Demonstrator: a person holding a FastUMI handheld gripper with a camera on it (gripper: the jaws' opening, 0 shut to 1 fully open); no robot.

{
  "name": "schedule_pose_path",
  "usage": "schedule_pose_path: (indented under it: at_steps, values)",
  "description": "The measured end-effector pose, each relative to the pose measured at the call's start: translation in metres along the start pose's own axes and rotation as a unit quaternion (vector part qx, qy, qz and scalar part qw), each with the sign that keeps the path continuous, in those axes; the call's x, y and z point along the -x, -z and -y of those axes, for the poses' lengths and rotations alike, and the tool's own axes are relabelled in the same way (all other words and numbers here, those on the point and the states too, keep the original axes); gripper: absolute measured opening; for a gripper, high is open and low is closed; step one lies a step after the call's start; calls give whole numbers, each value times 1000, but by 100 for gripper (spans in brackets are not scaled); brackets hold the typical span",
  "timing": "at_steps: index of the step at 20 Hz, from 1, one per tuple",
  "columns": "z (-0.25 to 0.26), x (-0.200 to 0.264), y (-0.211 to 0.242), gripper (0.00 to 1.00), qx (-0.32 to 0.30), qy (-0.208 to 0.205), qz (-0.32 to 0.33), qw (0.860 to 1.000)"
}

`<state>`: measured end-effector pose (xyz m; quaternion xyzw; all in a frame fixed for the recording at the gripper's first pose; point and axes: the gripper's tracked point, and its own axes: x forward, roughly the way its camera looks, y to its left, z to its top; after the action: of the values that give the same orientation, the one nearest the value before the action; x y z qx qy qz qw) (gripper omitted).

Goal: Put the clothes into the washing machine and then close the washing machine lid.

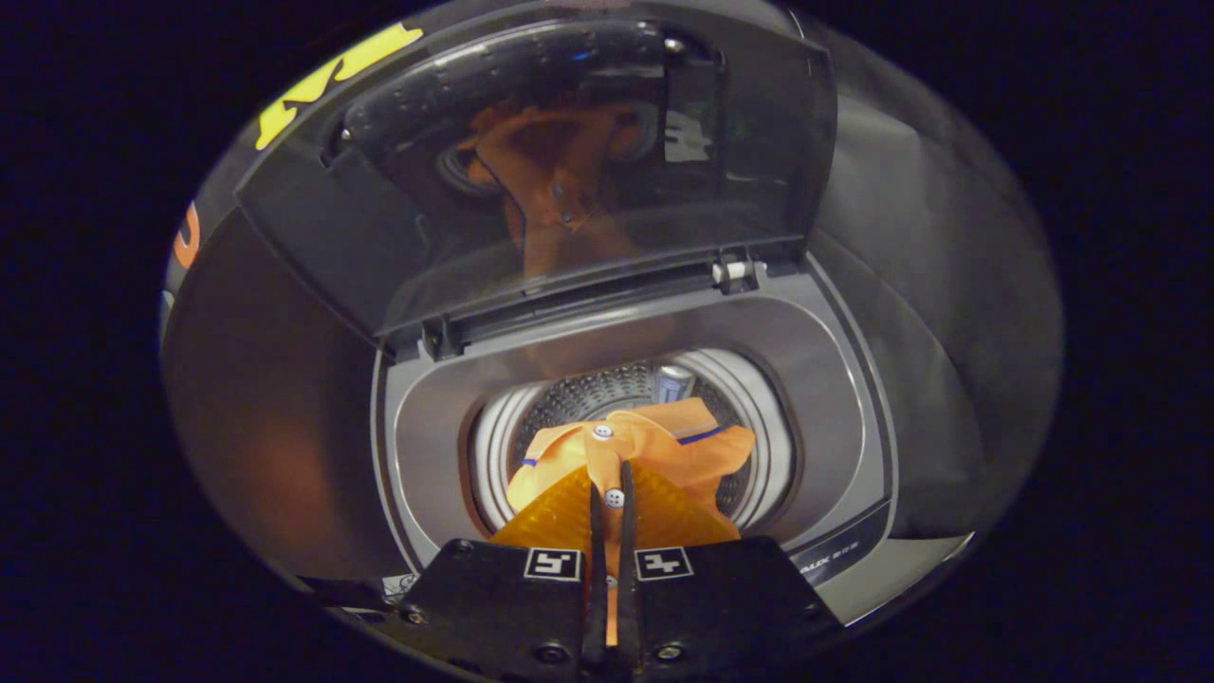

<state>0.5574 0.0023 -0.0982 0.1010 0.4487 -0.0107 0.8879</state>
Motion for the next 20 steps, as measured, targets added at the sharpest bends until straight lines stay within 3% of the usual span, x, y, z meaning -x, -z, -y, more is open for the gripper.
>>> schedule_pose_path:
  at_steps: [10, 14, 16, 20]
  values:
    - [3, -11, 7, 13, -3, 6, -19, 1000]
    - [4, -12, 6, 15, 27, 6, -3, 1000]
    - [2, -10, 8, 19, 43, 1, 6, 999]
    - [-2, -6, 11, 36, 67, 7, 33, 997]
